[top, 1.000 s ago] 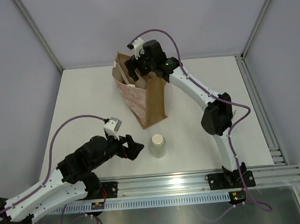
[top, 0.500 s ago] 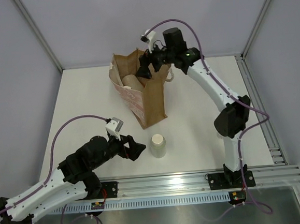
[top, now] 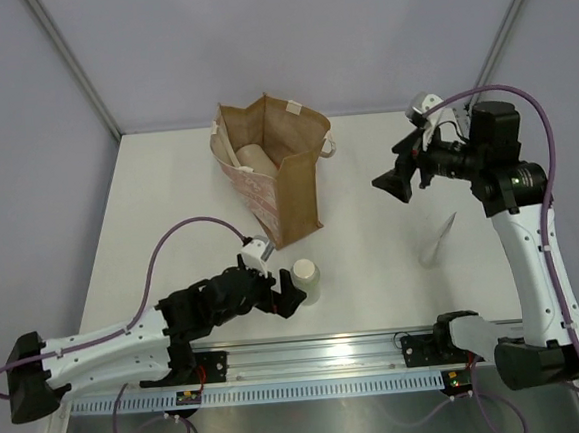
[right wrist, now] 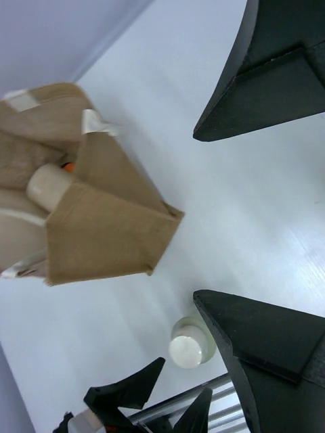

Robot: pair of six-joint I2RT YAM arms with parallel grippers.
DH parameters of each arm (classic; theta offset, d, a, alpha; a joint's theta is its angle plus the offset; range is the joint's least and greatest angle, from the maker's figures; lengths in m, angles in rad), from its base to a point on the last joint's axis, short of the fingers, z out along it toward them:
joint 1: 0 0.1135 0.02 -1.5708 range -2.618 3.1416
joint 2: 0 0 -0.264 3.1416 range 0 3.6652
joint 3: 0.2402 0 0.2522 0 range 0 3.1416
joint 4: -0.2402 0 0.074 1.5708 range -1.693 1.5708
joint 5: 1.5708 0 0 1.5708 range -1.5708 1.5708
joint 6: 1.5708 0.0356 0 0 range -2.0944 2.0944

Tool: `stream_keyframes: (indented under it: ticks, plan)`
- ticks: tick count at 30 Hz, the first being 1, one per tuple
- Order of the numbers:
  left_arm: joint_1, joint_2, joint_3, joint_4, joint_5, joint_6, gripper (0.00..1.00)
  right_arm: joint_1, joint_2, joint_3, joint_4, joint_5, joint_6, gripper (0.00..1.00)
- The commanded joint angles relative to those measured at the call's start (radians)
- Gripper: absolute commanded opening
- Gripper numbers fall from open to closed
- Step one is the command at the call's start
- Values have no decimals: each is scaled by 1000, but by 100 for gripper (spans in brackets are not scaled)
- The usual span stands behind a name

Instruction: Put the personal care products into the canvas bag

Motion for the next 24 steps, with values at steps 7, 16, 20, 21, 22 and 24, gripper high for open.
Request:
stream_keyframes:
  ticks: [7,16,20,21,22,24]
  plan:
    - [-103,290,108,191,-282,32,99,-110,-231,-281,-77,-4,27,99]
    - [-124,550,277,126,-467,-19,99,-151,-379,-416,-74,5,43,100]
    - [-126,590,298,85,-526,-65,93,-165,-425,-451,-54,-3,60,99]
    - [-127,590,298,82,-526,-68,86,-173,-438,-456,-51,-3,63,99]
    - [-127,588,297,81,-524,-68,83,-179,-443,-460,-48,-1,66,100]
    - [-129,580,297,78,-512,-62,76,-187,-461,-475,-36,-6,76,100]
